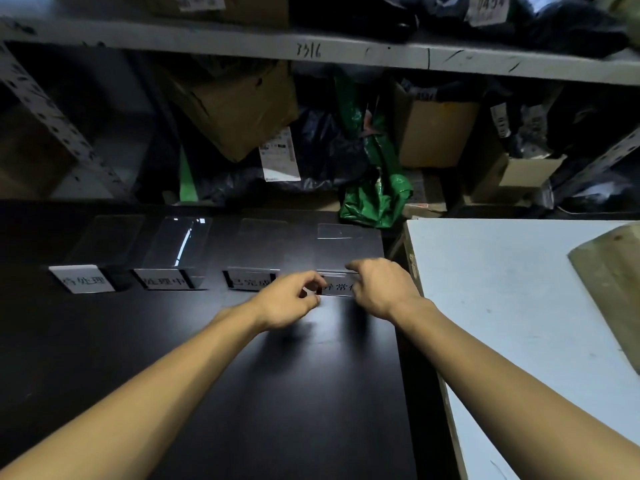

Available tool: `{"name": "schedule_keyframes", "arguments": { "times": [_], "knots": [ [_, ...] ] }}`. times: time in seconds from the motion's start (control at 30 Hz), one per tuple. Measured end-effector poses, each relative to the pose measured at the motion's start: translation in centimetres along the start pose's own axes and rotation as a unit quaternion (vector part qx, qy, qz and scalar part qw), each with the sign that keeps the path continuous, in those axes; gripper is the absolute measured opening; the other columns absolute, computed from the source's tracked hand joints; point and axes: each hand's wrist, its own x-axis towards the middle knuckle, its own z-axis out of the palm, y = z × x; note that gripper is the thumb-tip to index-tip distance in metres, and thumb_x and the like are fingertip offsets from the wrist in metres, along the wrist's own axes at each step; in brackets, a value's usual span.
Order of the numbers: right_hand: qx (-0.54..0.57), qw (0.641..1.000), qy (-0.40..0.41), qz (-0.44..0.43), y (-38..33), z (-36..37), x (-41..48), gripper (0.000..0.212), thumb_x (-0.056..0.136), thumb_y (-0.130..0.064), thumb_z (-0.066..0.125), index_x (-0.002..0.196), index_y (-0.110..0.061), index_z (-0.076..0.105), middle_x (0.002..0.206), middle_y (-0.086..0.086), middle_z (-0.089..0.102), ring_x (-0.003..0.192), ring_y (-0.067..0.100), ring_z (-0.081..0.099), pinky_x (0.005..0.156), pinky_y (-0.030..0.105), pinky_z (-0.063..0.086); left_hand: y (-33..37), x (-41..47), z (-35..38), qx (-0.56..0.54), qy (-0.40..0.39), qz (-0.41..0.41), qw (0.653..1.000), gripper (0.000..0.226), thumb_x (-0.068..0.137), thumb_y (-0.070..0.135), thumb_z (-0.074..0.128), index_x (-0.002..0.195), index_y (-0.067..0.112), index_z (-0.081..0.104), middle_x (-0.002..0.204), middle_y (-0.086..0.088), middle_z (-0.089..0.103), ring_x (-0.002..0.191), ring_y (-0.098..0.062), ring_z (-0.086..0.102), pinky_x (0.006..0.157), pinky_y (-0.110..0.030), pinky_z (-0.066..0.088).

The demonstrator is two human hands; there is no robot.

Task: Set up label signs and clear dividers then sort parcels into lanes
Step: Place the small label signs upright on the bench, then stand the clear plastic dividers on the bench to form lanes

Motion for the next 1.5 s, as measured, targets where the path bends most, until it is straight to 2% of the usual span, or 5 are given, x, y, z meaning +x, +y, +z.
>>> {"name": "schedule_keyframes", "arguments": {
  "times": [0.23,0.6,0.87,1.3,1.5],
  "knots": [
    [0.128,0.989,-0.021,-0.075,-4.3,-4.9,-1.1,0.039,0.099,-0.032,0.048,0.135,-0.022,0.06,0.138,0.0,0.061,0.13,0.021,0.053,0.108,0.033,0.041,1.3,-4.8,-5.5,-0.011,0.051,-0.007,0.999,0.018,0.096,0.019,0.056,0.11,0.022,0.067,0.107,0.002,0.071,0.099,-0.014,0.067,0.088,-0.027,0.05],
    [0.285,0.919,0.011,-0.272,-27.3,-13.3,-7.6,0.031,0.1,-0.037,0.049,0.1,-0.022,0.075,0.101,-0.004,0.073,0.095,0.011,0.063,0.075,0.013,0.041,-2.6,-26.9,-19.3,-0.062,0.301,-0.049,0.95,0.021,0.095,0.014,0.056,0.097,0.03,0.069,0.096,0.003,0.074,0.087,-0.015,0.068,0.084,-0.034,0.052],
    [0.241,0.884,0.014,-0.401,-46.3,-13.7,-18.6,0.032,0.1,-0.036,0.047,0.1,-0.018,0.074,0.096,0.003,0.074,0.095,0.018,0.066,0.089,0.03,0.049,-8.3,-49.0,-23.9,-0.055,0.412,-0.037,0.909,0.022,0.098,0.004,0.051,0.104,0.017,0.068,0.094,-0.001,0.073,0.078,-0.001,0.065,0.071,-0.014,0.048],
    [0.167,0.889,0.015,-0.427,-61.8,-8.0,-25.8,0.034,0.096,-0.029,0.056,0.062,-0.026,0.055,0.055,-0.015,0.051,0.054,0.0,0.048,0.05,0.011,0.035,-18.6,-63.5,-24.2,-0.029,0.405,-0.083,0.91,0.021,0.098,0.017,0.054,0.099,0.031,0.07,0.095,0.014,0.07,0.088,0.003,0.062,0.075,-0.017,0.046],
    [0.099,0.945,0.009,-0.313,-62.8,-2.7,-20.4,0.019,0.092,-0.039,0.054,0.097,-0.025,0.066,0.084,-0.005,0.062,0.077,0.017,0.058,0.065,0.025,0.041,-24.1,-59.3,-25.2,-0.067,0.349,-0.096,0.93,0.019,0.097,0.022,0.054,0.096,0.034,0.069,0.092,0.019,0.068,0.09,-0.001,0.063,0.073,-0.02,0.045]
  ]
}}
